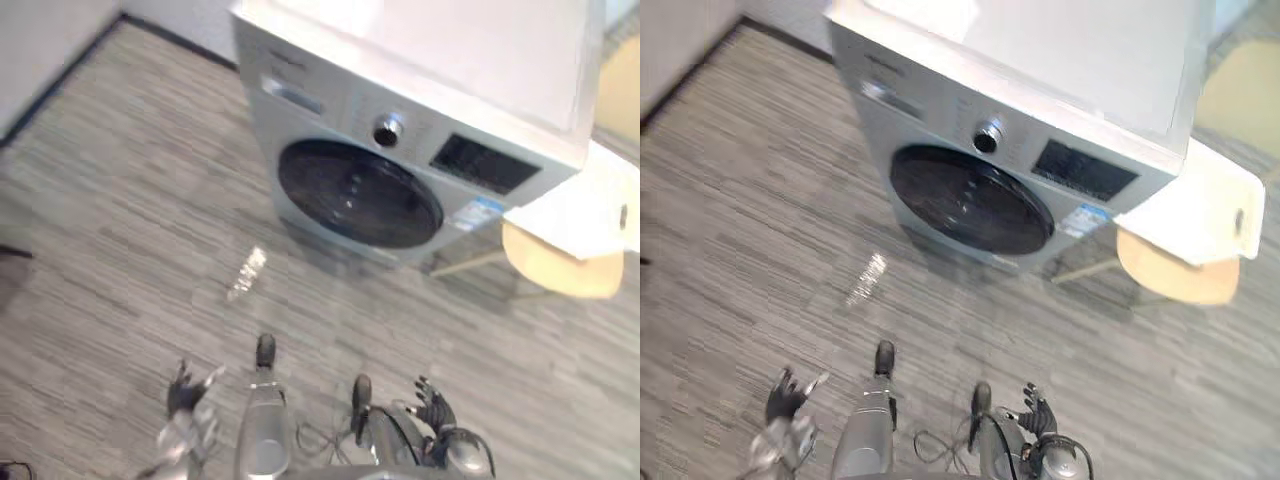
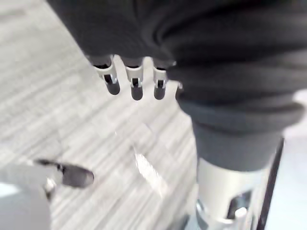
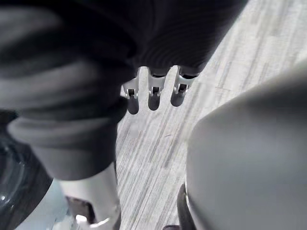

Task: Pick up the laundry basket with both hands and put the clothes into the washing machine.

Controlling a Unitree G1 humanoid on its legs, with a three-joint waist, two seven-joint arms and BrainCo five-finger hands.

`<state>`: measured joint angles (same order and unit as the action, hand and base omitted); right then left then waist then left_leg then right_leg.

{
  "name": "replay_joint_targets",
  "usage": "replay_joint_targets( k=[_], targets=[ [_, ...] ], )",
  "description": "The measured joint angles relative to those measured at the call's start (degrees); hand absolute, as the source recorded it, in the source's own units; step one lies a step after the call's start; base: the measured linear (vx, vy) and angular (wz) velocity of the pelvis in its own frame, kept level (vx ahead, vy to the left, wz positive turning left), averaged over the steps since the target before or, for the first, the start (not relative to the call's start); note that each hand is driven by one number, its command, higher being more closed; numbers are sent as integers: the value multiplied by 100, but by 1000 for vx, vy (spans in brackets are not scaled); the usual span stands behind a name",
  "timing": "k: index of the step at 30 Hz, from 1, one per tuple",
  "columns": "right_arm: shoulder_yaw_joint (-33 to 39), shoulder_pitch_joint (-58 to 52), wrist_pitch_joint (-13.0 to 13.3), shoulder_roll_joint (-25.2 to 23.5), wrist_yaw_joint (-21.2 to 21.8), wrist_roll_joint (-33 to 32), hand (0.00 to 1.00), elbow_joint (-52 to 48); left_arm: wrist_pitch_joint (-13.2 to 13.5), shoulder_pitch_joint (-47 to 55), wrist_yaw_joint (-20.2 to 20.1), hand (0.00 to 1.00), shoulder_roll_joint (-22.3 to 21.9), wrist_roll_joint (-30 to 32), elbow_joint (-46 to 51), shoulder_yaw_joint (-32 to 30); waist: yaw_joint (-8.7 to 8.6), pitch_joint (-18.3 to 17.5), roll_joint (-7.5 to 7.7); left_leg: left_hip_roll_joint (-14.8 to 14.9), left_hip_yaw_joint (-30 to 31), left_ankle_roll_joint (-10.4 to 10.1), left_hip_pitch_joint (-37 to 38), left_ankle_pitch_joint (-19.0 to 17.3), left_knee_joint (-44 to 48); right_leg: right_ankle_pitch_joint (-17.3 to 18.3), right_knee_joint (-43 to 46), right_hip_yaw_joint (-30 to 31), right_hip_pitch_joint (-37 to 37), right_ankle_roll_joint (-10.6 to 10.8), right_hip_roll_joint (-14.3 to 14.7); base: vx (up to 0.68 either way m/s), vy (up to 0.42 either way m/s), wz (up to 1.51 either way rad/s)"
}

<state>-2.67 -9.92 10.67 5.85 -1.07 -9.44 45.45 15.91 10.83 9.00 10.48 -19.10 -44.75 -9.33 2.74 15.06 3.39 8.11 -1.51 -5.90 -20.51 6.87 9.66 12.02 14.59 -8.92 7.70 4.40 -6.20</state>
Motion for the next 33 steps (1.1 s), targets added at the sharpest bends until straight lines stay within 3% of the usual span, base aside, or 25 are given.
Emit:
replay_joint_targets(
  k=[2, 4, 5, 8, 11, 13, 14, 15, 16, 17, 18, 20, 23, 24, 26, 28, 29, 30, 32, 33],
  targets=[
    [209, -189, 0, 161, -23, 3, 0, 88, -29, 293, -12, 0, -283, 22, -144, -335, 232, -253, -271, -70, -646, 412, 46, -267, 384, 197, -12, -458, -472, 7, -54, -21, 4, 121],
    [448, -199, -61, 272, -60, 7, 0, 267, -75, 439, -14, 0, -664, 24, -364, -485, 320, -415, -450, -209, -1020, 583, 133, -475, 423, 334, -33, -844, -785, 80, -194, 41, 57, 102],
    [491, -122, -107, 310, -105, 9, 0, 357, -123, 512, -22, 0, -810, 55, -493, -482, 367, -448, -470, -311, -1062, 591, 152, -479, 345, 347, -88, -921, -876, 101, -272, 42, 75, 73],
    [643, 93, -227, 294, -168, -9, 0, 610, -274, 747, -35, 0, -1090, 82, -761, -481, 500, -747, -397, -660, -1260, 768, 302, -380, -108, 300, -456, -1002, -1044, 169, -458, 197, 63, 39],
    [765, 321, -243, 128, -211, -24, 0, 902, -297, 791, -81, 0, -1121, 76, -753, -713, 591, -814, -216, -897, -1246, 924, 305, -881, 417, 171, -442, -1033, -1379, 341, -697, 344, 84, 30],
    [925, 331, -246, 46, -212, -87, 0, 1048, -323, 784, -125, 0, -1139, 76, -749, -701, 560, -900, -235, -920, -1078, 951, 423, -1293, 809, 111, 504, -934, -1289, 460, -809, 360, 137, 51],
    [1035, 325, -256, -21, -212, -147, 0, 1144, -329, 786, -136, 0, -1131, 76, -740, -679, 495, -939, -259, -962, -916, 977, 643, -1489, 905, -100, 1473, -757, -1094, 748, -937, 357, 175, 81],
    [1120, 295, -318, -118, -212, -148, 0, 1170, -367, 806, -136, 0, -1063, 76, -673, -612, 395, -976, -198, -1074, -631, 1054, 969, -1679, 879, -823, 2716, -326, -737, 813, -1020, 437, 165, 92],
    [1121, 248, -336, -154, -208, -147, 0, 1171, -384, 794, -137, 0, -1015, 78, -618, -562, 321, -1039, -226, -1107, -451, 1108, 1128, -1729, 834, -1272, 3219, -116, -575, 783, -1021, 364, 85, 121],
    [1114, 123, -353, -239, -182, -146, 0, 1202, -392, 752, -138, 0, -941, 81, -496, -377, 196, -1064, -142, -1218, -157, 1215, 1374, -1859, 740, -1274, 4131, 172, -193, 708, -972, 450, -3, 124],
    [1119, 98, -388, -302, -143, -159, 0, 1217, -405, 635, -137, 0, -872, 94, -453, -348, 118, -1112, -55, -1283, 151, 1233, 1579, -1909, 669, -768, 4750, 306, 224, 502, -874, 371, -33, 123],
    [1198, 61, -362, -313, -126, -246, 0, 1143, -411, 401, -132, 0, -890, 141, -373, -241, 57, -1123, -73, -1272, 607, 1172, 1813, -1965, 631, -238, 4849, 519, 818, 185, -517, 344, -44, 117],
    [1343, -35, -349, -353, -121, -300, 0, 810, -403, 79, -139, 0, -1103, 209, -127, -233, -137, -1115, -124, -1236, 1460, 1086, 2009, -2196, 762, 99, 3680, 1284, 1560, 88, 51, 358, -130, 149],
    [1341, -65, -350, -351, -121, -309, 0, 727, -405, 37, -137, 0, -1148, 222, -120, -236, -161, -1107, -155, -1220, 1648, 1063, 2053, -2284, 843, 101, 3322, 1507, 1597, 92, 203, 417, -225, 148],
    [1338, -79, -344, -349, -121, -355, 0, 667, -409, 30, -127, 0, -1270, 300, -134, -242, -192, -1134, -249, -1113, 2153, 872, 2145, -2671, 1176, 39, 2233, 2564, 1579, 190, 660, 412, -308, 135],
    [1341, -206, -354, -373, -123, -399, 0, 708, -419, 55, -136, 0, -1283, 426, -134, -250, -212, -1207, -172, -1129, 2487, 662, 2145, -3128, 1660, -348, 1441, 2969, 1309, 275, 653, 448, -370, 175],
    [1385, -162, -365, -280, -111, -447, 0, 732, -449, 11, -128, 0, -1363, 508, -250, -259, -176, -1268, -329, -972, 2730, 519, 2137, -3345, 1930, -168, 1692, 2595, 1253, 350, 695, 449, -367, 171],
    [1381, -136, -398, -204, -120, -440, 0, 760, -450, 63, -126, 0, -1421, 525, -277, -237, -155, -1300, -433, -850, 2815, 506, 2065, -3337, 2061, -98, 1687, 2361, 1195, 258, 726, 404, -344, 168],
    [1394, -127, -389, -148, -119, -461, 0, 744, -484, 29, -133, 0, -1466, 634, -310, -304, -194, -1326, -675, -437, 2621, 182, 1588, -3032, 2703, 80, 1567, 1447, 901, -11, 711, 349, -381, 171],
    [1396, -121, -384, -148, -122, -467, 0, 750, -488, 29, -129, 0, -1466, 633, -313, -367, -168, -1317, -695, -307, 2452, 81, 1458, -2972, 2843, 96, 1517, 1216, 805, -66, 705, 226, -337, 154]
  ],
)
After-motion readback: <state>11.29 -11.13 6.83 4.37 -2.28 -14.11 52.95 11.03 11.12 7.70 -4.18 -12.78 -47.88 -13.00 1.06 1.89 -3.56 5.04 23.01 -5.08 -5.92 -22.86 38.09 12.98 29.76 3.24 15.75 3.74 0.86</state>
